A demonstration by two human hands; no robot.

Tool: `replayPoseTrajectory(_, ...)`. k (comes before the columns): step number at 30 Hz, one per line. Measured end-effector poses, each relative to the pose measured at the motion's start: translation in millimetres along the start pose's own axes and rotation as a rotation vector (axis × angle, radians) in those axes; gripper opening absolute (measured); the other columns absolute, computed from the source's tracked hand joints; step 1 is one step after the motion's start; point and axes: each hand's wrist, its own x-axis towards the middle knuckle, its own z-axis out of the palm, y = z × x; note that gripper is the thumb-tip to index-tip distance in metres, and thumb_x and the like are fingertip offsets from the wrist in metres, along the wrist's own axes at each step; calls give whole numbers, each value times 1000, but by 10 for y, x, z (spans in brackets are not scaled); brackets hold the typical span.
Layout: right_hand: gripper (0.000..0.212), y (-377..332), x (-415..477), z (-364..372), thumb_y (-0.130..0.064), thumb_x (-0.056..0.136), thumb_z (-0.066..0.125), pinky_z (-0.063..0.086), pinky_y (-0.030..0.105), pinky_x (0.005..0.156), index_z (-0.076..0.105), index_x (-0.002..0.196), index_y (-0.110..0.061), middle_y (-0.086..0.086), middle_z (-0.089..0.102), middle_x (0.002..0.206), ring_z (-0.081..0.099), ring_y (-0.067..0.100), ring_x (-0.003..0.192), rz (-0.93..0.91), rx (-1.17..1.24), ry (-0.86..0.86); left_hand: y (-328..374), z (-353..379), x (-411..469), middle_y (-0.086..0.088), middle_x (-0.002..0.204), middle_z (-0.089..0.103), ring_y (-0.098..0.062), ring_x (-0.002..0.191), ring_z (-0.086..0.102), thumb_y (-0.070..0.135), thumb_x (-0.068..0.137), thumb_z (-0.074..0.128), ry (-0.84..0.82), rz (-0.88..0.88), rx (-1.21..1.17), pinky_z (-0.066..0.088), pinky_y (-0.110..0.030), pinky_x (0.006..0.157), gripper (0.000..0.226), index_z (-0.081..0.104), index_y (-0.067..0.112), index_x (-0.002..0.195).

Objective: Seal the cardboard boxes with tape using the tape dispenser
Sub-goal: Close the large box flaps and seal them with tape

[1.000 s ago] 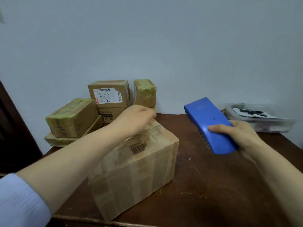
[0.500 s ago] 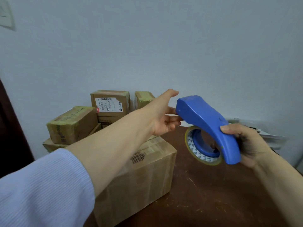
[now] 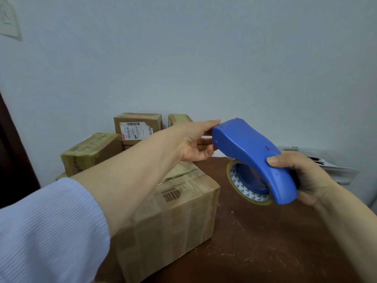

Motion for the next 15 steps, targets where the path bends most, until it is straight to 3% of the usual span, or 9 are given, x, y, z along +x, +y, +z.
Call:
replayPoseTrajectory(3,94,-10,-9,26,-41,0,90,49,26,42,60,75,7,14,63,59,60,21,47,-10,-22,4,-20,-23,28,-7,70,59,-11,47,55,17,91,64,16,16,11,40,-13,39,12,60,10,82)
replayPoseTrajectory(6,86,-35,-14,65,-42,1,90,47,23,41,61,67,4,13,62,55,58,21,44,-18,-34,-14,-48,-43,47,-5,59,58,-10,39,53,11,93,60,35,54,4,39,-12,37,13,60,8,80)
replayPoseTrajectory(10,69,-67,-19,105,-41,3,90,47,24,41,68,57,-4,12,63,56,59,20,44,-23,-25,-55,-64,-80,61,-5,55,59,-9,39,53,6,94,55,50,92,-12,38,-11,37,18,59,5,77)
replayPoseTrajectory(13,73,-64,-12,108,-41,3,91,48,26,41,68,60,-1,14,63,58,60,21,46,-22,-19,-47,-56,-115,46,-6,54,60,-10,40,56,9,94,57,13,59,-78,42,-12,39,18,59,4,77)
replayPoseTrajectory(15,75,-64,-5,117,-40,2,91,49,27,41,67,61,0,14,64,59,60,20,46,-24,-8,-37,-40,-154,14,-8,61,60,-14,50,57,18,92,61,-68,-1,-117,47,-15,46,18,61,3,82)
